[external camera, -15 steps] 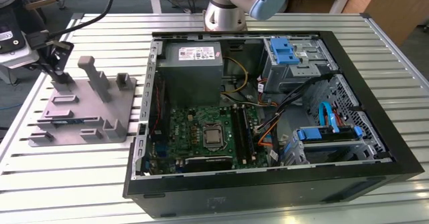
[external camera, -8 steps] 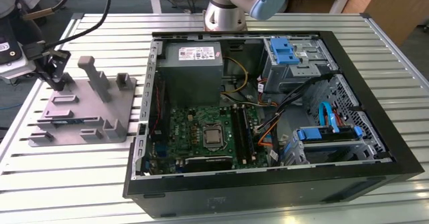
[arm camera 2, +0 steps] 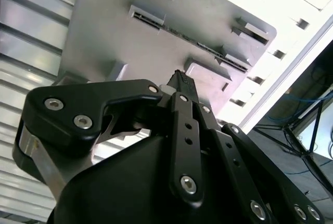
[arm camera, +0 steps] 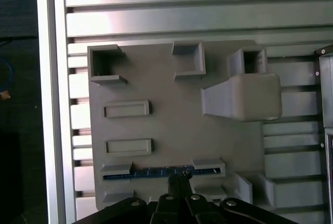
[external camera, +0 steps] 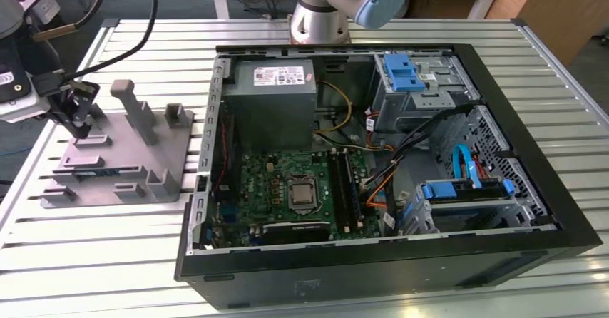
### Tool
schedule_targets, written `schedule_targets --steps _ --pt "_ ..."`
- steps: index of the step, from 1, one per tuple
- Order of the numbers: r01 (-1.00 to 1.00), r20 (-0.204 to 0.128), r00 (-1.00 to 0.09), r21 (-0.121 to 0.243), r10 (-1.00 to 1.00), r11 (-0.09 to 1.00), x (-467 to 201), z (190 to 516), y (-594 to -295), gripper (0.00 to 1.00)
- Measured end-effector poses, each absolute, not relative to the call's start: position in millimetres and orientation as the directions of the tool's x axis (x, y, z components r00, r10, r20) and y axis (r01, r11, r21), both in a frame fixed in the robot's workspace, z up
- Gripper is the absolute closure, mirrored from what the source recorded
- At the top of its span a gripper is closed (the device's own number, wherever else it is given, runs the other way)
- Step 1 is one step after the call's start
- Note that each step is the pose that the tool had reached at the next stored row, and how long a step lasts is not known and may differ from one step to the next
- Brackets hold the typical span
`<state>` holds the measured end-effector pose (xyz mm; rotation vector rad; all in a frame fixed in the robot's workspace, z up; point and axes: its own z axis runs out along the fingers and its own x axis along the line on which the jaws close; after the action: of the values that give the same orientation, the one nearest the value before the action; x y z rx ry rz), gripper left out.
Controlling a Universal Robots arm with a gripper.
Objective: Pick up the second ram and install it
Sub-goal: 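Reach for the second ram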
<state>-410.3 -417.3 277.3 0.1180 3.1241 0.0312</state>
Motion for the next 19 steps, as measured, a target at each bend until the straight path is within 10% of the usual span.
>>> schedule_targets --steps 19 --pt "0.076 0.007 -0.997 0.019 0.076 0.997 -415 245 -438 0.9"
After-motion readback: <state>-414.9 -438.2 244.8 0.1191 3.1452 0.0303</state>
